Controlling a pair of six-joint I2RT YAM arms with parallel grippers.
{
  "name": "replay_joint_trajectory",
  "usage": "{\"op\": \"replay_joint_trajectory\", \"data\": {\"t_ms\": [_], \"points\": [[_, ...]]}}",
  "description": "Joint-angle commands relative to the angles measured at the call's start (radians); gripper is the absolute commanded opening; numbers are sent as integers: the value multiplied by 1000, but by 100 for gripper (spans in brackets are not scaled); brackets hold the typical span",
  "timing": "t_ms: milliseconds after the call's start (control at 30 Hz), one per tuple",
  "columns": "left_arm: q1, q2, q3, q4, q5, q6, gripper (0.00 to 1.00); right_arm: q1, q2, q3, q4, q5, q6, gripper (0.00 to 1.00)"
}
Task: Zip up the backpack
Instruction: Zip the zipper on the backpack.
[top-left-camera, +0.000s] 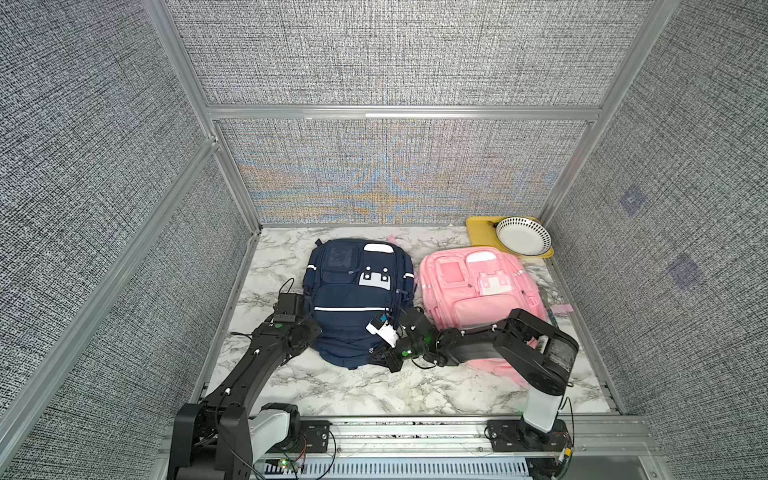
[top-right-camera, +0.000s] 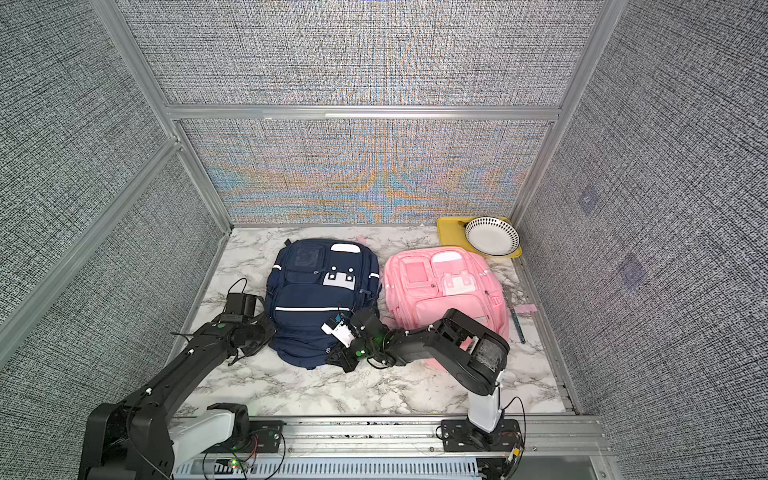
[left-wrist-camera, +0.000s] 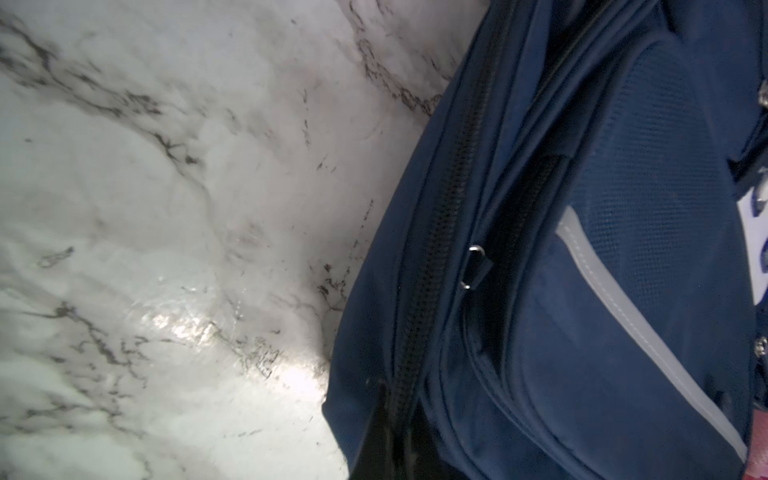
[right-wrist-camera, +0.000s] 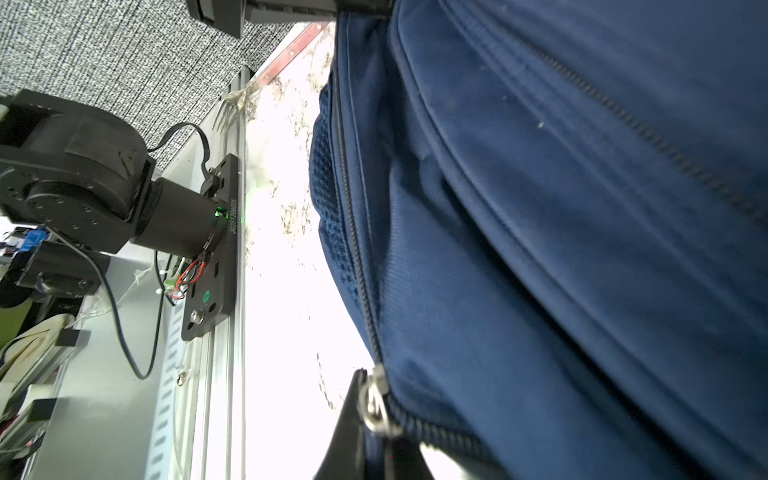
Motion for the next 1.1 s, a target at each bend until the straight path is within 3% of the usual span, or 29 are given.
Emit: {"op": "replay_joint_trajectory", "data": {"t_ms": [0,100,233,600,1067], "points": [[10,0,-4,50,-90,25,0,9,32,28,-107,-15,31,6],[8,6,-12,66,-49,21,0,22,33,52,-120,14,43,24],[9,0,-25,81,-24,17,0,41,4,64,-170,93,56,37],[8,-35,-70,115,9,9,0,104,-47,174,-475,448,152,45],[7,-61,-92,128,25,18,0,129,51,345,-587,594,197,44]]}}
